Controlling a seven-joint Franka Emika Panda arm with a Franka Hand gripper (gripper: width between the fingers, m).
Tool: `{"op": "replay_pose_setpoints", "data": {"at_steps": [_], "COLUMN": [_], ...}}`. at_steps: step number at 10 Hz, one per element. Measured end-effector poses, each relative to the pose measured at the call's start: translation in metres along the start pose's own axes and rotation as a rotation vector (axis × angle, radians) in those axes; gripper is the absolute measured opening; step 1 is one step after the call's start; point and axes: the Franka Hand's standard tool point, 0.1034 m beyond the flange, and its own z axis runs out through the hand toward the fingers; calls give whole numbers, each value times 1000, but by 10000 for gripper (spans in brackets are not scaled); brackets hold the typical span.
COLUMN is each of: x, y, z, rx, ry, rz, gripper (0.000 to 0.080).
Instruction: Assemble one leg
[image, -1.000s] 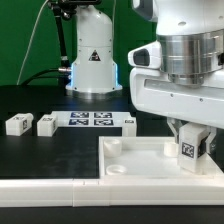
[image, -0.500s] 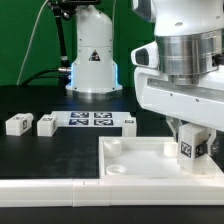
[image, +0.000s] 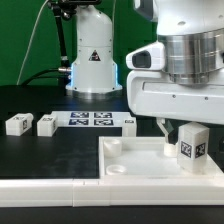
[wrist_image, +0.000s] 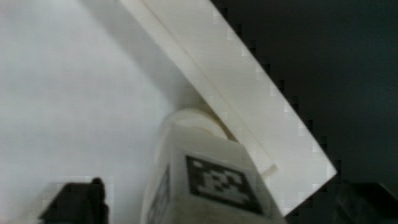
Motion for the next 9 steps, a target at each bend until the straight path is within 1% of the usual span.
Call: {"op": "replay_pose_setpoints", "data": {"at_steps": [2,3,5,7,8,9], "x": [-1,-1,0,1,3,3], "y": [-1,-1,1,1,1,1], "z": [0,0,1,1,0,0], "rx": [-2,-1,-3,-17,-38,-45], "ry": [0,0,-1,4,15,19], "rz": [-212,-263,-524,-713,-872,-931], "gripper": [649,649,649,649,649,649]}}
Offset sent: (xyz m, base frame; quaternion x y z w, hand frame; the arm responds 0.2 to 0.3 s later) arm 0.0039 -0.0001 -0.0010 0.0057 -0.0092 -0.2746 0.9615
